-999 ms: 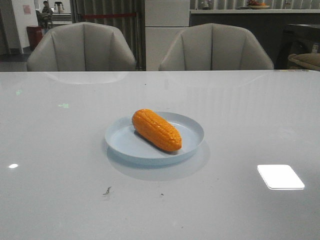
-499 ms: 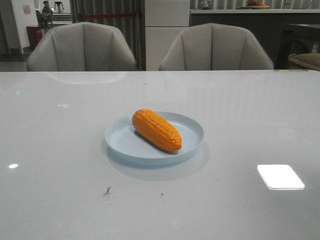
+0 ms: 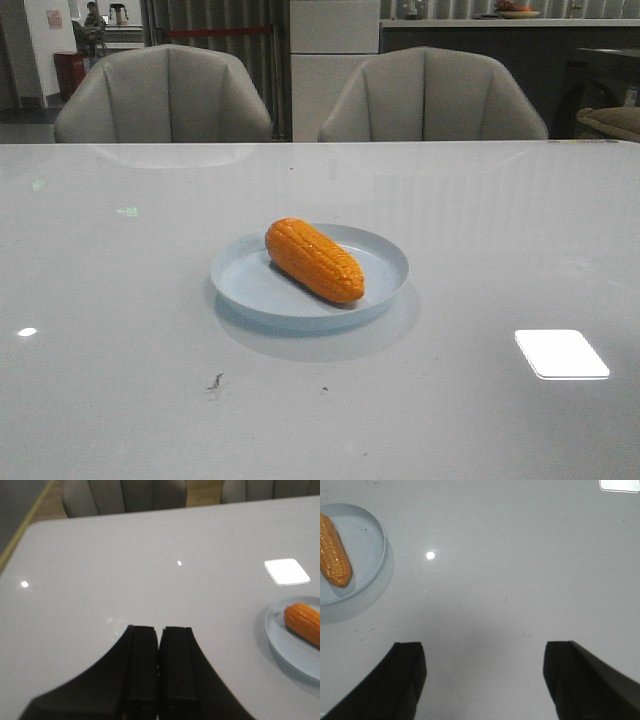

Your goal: Place corn on plate with both arms

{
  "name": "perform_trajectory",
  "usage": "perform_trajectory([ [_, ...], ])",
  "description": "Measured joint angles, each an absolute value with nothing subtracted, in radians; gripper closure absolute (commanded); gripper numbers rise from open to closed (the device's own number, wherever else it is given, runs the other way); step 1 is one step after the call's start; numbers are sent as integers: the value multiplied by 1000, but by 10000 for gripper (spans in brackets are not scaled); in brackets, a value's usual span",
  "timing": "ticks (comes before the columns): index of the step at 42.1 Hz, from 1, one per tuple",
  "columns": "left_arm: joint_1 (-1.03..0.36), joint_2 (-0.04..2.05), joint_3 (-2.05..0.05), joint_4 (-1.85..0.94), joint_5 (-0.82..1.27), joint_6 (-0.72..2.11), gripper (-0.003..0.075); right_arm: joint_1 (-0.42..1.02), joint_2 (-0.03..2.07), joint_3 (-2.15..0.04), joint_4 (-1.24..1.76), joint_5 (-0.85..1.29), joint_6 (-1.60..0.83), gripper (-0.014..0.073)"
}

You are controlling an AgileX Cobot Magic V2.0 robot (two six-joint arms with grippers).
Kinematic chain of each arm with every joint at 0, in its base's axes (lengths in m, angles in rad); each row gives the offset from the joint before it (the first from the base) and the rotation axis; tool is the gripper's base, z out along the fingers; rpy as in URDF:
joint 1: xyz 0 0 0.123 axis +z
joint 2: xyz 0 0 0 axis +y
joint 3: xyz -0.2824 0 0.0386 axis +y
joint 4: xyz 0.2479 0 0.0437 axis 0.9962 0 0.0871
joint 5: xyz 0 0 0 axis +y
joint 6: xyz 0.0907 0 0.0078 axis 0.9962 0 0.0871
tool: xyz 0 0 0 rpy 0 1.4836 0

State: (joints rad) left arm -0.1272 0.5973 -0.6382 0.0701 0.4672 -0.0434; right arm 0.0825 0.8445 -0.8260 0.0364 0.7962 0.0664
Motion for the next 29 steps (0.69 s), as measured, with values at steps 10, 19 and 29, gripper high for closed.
perform_trajectory([
  [10,-22,391,-493,-12,292,38,631,83,844,-826,36,796,66,0],
  [19,-18,181,-205,-25,0,47,631,83,844,-826,36,797,66,0],
  [29,-18,-4,6,-29,-103,47,631,83,844,-826,36,801,66,0],
])
